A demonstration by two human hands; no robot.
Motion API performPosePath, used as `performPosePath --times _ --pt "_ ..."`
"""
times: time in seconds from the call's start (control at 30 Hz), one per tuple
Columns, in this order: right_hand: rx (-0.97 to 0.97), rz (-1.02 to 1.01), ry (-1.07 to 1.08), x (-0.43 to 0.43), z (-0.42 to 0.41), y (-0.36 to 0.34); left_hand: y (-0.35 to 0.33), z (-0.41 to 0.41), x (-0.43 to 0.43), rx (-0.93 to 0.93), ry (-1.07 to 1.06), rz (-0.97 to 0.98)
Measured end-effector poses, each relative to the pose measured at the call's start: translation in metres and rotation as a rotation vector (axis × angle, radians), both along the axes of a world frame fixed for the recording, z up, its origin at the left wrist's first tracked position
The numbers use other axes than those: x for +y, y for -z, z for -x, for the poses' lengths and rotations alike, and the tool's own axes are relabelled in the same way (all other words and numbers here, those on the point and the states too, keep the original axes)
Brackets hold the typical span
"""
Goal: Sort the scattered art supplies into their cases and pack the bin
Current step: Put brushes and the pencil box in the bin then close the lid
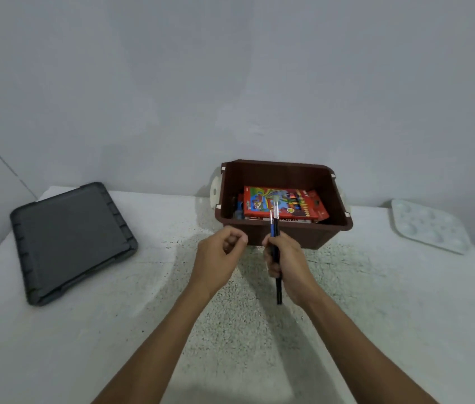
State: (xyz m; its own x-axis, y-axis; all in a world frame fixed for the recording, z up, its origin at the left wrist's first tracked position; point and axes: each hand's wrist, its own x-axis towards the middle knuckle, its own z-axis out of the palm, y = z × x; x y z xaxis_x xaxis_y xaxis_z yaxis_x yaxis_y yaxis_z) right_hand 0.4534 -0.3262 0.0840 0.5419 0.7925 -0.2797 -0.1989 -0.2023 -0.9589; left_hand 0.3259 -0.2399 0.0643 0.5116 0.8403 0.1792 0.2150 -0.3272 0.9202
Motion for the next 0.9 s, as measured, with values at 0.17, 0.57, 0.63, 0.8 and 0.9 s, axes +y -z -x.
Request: performPosePath --times 0.17,0.57,0.63,0.8,0.9 --pt "-0.365 0.024 -0.015 -0.008 -0.041 -0.012 -0.013 -0.029 0.011 0.154 0.122 -0.274" --pt "-1.45 0.386 -0.28 -0.015 -0.095 -0.027 -0.038 -0.057 0.026 0.677 0.263 -0.436" --pt "-1.443 0.395 -0.254 -0.017 -0.096 -0.028 -0.038 -0.055 0.026 0.662 0.257 -0.385" --pt "-1.435 0.402 -0.242 -0.021 -0.095 -0.031 -0.044 -0.047 0.021 0.69 0.321 -0.26" --pt "-1.409 0.409 -0.316 -0.03 -0.092 -0.033 -0.047 -0.034 0.013 0.649 0.385 -0.131"
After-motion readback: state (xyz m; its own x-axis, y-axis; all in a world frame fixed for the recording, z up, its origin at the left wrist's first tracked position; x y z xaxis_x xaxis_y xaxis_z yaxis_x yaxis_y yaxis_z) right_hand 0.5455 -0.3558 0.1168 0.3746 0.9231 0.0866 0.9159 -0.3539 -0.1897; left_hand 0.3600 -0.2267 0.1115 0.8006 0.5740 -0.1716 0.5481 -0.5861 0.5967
